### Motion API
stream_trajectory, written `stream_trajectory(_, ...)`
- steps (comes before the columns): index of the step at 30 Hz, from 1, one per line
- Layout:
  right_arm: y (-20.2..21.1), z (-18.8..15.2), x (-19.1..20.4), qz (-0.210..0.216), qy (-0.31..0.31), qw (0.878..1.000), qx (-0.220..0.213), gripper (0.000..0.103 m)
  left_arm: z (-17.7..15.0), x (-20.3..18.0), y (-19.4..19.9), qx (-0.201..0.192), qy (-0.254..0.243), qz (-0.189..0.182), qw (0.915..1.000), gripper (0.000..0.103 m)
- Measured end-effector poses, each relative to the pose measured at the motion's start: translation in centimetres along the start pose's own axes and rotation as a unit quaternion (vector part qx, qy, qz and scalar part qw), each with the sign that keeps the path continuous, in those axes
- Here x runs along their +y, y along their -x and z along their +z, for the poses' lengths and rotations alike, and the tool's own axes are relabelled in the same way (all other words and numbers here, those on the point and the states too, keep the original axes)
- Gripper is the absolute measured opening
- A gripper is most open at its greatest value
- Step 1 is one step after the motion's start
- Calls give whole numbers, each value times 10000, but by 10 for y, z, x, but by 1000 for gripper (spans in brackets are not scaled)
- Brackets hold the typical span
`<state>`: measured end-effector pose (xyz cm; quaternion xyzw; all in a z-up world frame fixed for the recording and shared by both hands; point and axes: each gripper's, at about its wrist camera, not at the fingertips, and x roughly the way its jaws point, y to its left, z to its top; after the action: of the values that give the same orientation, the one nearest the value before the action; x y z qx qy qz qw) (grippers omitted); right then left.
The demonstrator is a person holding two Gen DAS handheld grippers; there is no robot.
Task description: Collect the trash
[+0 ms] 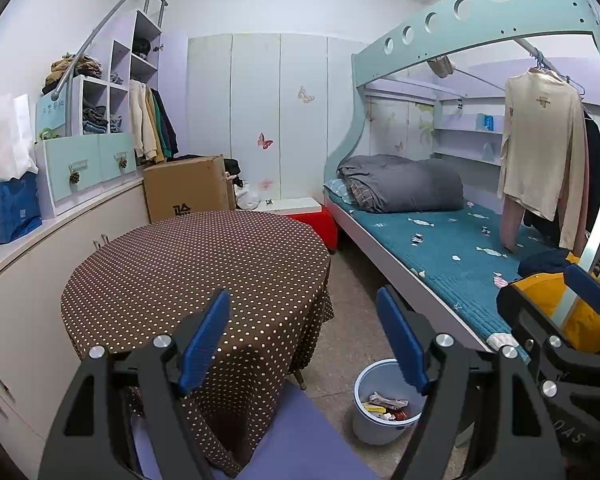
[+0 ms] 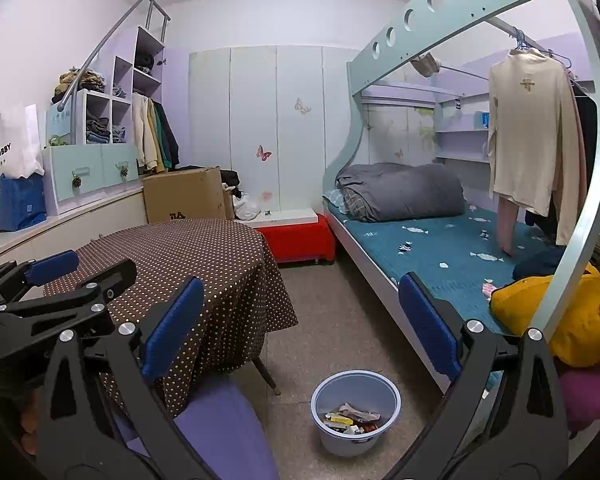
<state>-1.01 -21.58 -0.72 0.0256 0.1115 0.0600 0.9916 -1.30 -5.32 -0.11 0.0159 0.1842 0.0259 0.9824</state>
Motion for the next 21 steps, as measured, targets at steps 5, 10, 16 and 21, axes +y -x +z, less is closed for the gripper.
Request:
stream_trajectory(5, -1, 0, 0, -16, 12, 10000, 15, 96, 0, 1, 0, 38, 7, 30, 10000, 74)
stream_trajectory(10, -4, 0, -4, 17, -12, 9999, 99, 96, -2, 2, 0, 69, 26, 39, 10000, 75)
stream_trajectory(16, -7, -1, -7, 41, -18, 9998, 188, 96, -1, 3, -3, 123, 45, 77, 9999, 75)
stream_trajectory(21, -7, -1, -8, 47, -26, 9998, 200, 96, -1, 6, -5, 193, 126, 1, 9997, 76)
